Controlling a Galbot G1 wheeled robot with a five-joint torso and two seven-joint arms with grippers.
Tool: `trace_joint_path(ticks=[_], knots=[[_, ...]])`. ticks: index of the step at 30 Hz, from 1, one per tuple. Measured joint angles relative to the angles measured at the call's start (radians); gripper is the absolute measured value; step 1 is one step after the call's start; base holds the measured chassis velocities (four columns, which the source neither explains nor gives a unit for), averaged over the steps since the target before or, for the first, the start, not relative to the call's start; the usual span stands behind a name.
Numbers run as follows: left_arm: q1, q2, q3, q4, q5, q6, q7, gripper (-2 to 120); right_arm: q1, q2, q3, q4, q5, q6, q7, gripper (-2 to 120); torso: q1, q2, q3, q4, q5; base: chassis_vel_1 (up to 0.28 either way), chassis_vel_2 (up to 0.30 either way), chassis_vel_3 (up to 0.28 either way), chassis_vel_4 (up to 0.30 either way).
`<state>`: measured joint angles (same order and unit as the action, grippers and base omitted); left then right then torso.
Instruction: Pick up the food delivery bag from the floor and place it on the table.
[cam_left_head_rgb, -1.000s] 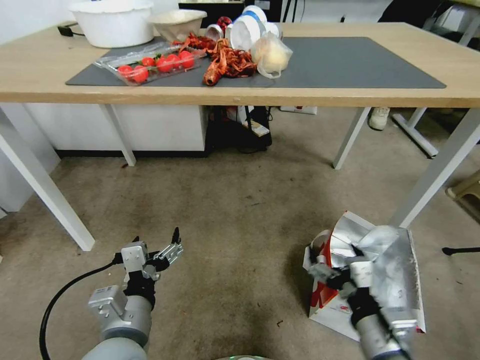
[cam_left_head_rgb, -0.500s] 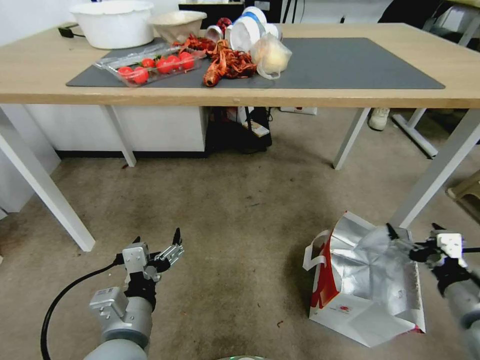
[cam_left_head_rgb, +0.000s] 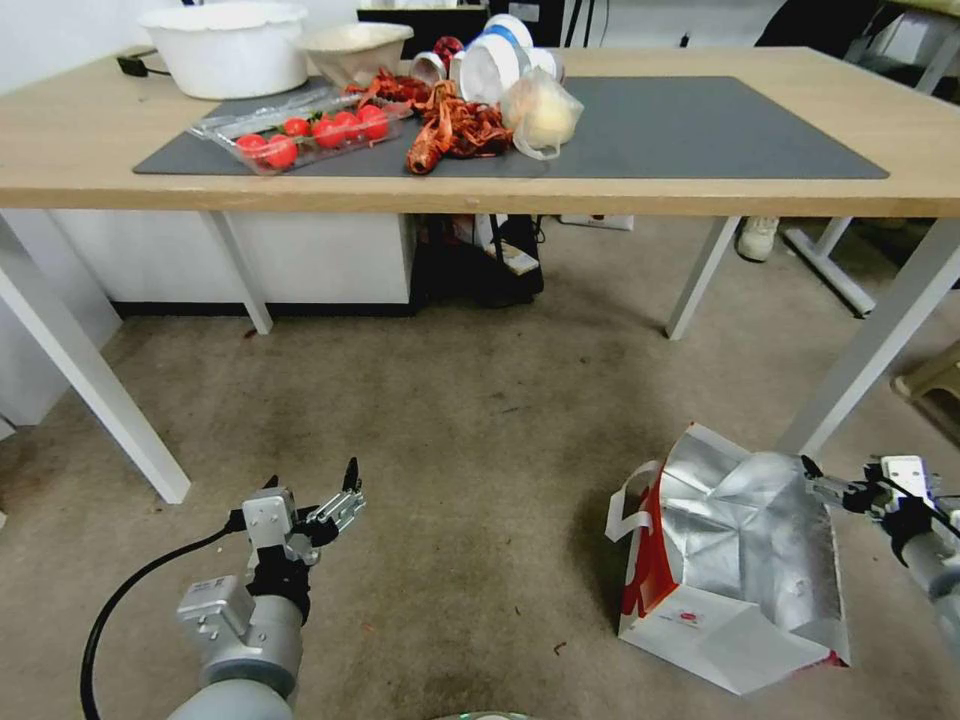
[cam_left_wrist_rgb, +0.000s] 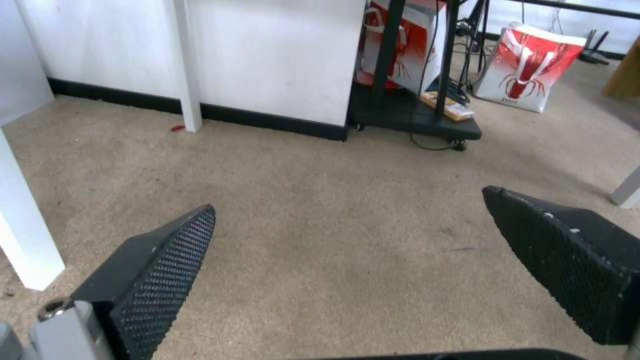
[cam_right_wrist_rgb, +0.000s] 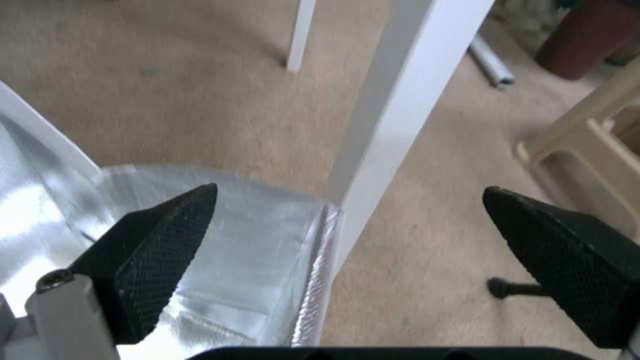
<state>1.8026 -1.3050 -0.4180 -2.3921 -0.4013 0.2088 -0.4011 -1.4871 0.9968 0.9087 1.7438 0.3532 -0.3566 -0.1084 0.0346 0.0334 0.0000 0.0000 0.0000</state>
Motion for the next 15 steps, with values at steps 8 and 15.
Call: trace_joint_path(ticks=[8, 15], knots=[[0.006, -0.001, -0.009, -0.011, -0.003, 0.005, -0.004, 100, 0.043, 0.001, -0.070, -0.061, -0.022, -0.045, 0.004, 100, 0.000, 0.000, 0.000, -0.0001, 0.0001, 0.000, 0.000, 0.000, 0.000], [0.012, -0.001, -0.013, -0.018, -0.005, 0.004, -0.006, 100, 0.053, 0.010, -0.103, -0.064, -0.022, -0.094, 0.041, 89, 0.000, 0.001, 0.000, -0.0001, -0.0001, 0.000, 0.000, 0.000, 0.000]])
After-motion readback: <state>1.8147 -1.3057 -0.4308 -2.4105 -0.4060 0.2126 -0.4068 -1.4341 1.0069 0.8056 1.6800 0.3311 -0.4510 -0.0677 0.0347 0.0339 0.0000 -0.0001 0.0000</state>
